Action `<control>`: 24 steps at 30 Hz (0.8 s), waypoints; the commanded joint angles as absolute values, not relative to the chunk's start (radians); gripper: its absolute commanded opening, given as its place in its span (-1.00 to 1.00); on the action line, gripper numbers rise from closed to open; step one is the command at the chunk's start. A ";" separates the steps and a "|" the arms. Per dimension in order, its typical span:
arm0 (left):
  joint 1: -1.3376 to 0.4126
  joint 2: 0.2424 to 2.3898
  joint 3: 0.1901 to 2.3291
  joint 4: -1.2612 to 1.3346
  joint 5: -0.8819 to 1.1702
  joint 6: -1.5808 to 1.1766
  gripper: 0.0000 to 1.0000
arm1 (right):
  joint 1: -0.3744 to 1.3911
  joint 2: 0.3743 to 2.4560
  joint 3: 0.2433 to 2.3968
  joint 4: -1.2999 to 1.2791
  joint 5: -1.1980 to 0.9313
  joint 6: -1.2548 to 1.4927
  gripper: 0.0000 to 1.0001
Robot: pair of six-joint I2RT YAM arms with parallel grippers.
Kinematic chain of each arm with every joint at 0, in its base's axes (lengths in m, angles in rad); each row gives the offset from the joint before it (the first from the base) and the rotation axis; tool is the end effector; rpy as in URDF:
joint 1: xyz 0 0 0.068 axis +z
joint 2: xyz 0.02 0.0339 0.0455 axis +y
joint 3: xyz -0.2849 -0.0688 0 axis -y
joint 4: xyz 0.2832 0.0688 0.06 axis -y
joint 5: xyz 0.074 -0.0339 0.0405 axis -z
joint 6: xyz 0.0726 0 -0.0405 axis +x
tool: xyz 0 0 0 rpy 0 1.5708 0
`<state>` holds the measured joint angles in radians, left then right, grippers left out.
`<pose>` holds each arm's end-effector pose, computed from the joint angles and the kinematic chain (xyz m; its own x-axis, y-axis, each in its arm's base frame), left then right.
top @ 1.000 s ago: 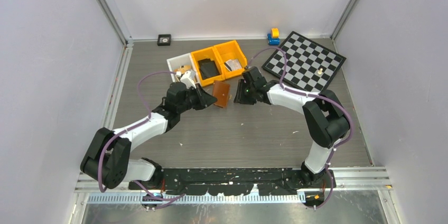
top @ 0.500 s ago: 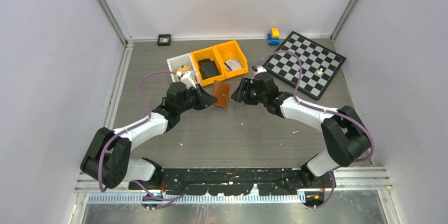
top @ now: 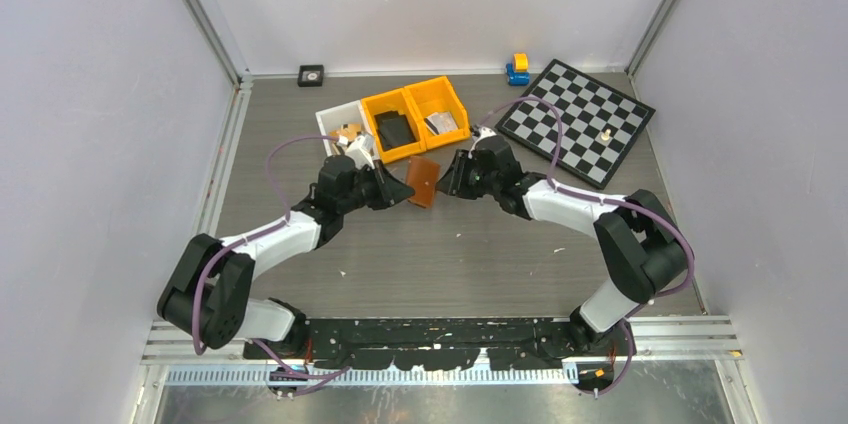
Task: Take the credit cards out of the card holder
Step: Place the card holder at the center of the board.
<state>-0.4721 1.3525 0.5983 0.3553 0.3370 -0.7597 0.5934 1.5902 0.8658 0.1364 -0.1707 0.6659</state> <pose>0.2893 -0.1747 0.1861 -0.7333 -0.3554 -0.5797 0.2697 0.6306 -0.7277 0.3235 0.2330 0.1749 -0.7744 0.2120 -0.5961 -0.2414 0.7719 0.5881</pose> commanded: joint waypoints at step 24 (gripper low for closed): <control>-0.472 1.632 0.848 0.162 0.407 -0.730 0.01 | 0.592 1.611 0.966 0.041 -0.152 0.660 -0.99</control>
<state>-0.4717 1.6180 0.7959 0.1864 0.3603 -0.7498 0.5934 1.6188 0.9230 0.0189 -0.1562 0.6674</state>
